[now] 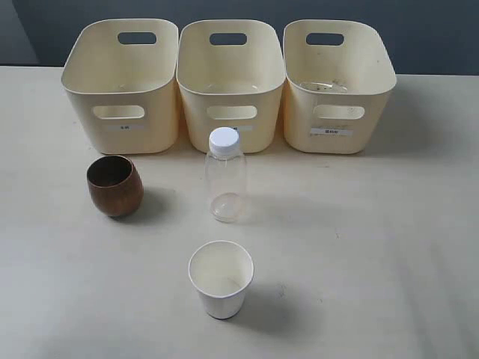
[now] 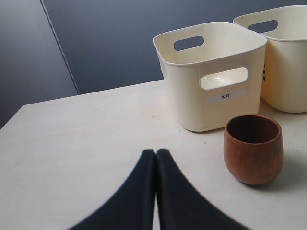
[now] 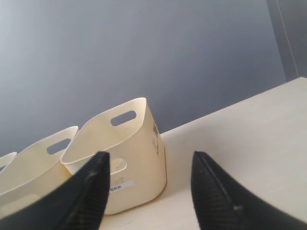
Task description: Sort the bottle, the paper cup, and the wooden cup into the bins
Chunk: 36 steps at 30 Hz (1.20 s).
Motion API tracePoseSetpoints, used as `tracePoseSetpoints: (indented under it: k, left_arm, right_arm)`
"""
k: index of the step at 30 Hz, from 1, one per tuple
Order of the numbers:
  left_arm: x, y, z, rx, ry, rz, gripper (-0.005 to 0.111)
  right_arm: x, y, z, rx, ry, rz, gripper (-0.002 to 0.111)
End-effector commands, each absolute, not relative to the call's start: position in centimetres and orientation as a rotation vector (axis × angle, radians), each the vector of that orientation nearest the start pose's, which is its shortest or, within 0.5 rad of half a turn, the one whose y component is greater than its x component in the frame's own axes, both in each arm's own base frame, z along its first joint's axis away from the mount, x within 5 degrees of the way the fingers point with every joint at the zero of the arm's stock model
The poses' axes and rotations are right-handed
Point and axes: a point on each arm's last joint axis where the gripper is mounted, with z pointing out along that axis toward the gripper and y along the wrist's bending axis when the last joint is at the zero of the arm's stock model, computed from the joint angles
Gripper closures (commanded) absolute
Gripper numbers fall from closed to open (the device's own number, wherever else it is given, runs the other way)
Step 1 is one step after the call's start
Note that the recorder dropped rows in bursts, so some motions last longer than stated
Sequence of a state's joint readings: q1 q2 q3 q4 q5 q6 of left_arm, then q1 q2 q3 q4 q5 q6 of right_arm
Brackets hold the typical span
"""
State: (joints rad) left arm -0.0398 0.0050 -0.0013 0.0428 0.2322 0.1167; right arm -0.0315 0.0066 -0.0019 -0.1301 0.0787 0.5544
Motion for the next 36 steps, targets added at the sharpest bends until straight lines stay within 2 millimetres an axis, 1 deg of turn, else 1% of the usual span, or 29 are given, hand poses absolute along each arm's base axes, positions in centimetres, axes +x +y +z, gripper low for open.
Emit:
tracePoseSetpoints:
  k: [1, 6, 12, 14, 17, 18, 20, 22, 25, 29, 32, 36]
  left_arm:
    - [5.6, -0.1, 19.2, 0.164, 1.708, 0.093, 0.107]
    - [5.6, -0.1, 19.2, 0.164, 1.708, 0.093, 0.107]
    - [5.6, -0.1, 19.2, 0.164, 1.708, 0.093, 0.107]
    - [5.6, -0.1, 19.2, 0.164, 1.708, 0.093, 0.107]
    - [5.6, -0.1, 19.2, 0.164, 1.708, 0.093, 0.107]
    - [5.6, -0.1, 19.2, 0.165, 1.708, 0.095, 0.107]
    - [5.6, -0.1, 19.2, 0.165, 1.708, 0.095, 0.107]
    - [5.6, -0.1, 19.2, 0.165, 1.708, 0.095, 0.107]
    - [5.6, -0.1, 19.2, 0.165, 1.708, 0.095, 0.107]
    - [5.6, -0.1, 19.2, 0.165, 1.708, 0.095, 0.107]
    - [5.6, -0.1, 19.2, 0.165, 1.708, 0.095, 0.107]
    - [5.6, -0.1, 19.2, 0.165, 1.708, 0.095, 0.107]
  right_arm:
    - [5.6, -0.3, 20.7, 0.366, 1.516, 0.301, 0.058]
    - [5.6, -0.2, 21.3, 0.356, 1.449, 0.327, 0.058]
    - [5.3, 0.0, 23.0, 0.33, 1.261, 0.415, 0.058]
    - [5.0, 0.4, 23.8, 0.271, 1.181, 0.441, 0.058]
    - [4.8, 1.6, 24.8, 0.112, 1.105, 0.503, 0.058]
    - [4.9, 2.0, 24.8, 0.061, 1.121, 0.518, 0.058]
    - [5.4, 2.5, 25.7, 0.001, 1.17, 0.519, 0.058]
    - [6.1, 2.6, 27.0, 0.002, 1.219, 0.521, 0.058]
    - [7.8, 2.8, 28.2, -0.01, 1.289, 0.556, 0.058]
    - [10.7, 3.7, 29.5, -0.081, 1.372, 0.657, 0.058]
    - [13.5, 4.4, 30.0, -0.122, 1.478, 0.744, 0.058]
    - [17.0, 5.2, 29.4, -0.16, 1.618, 0.873, 0.058]
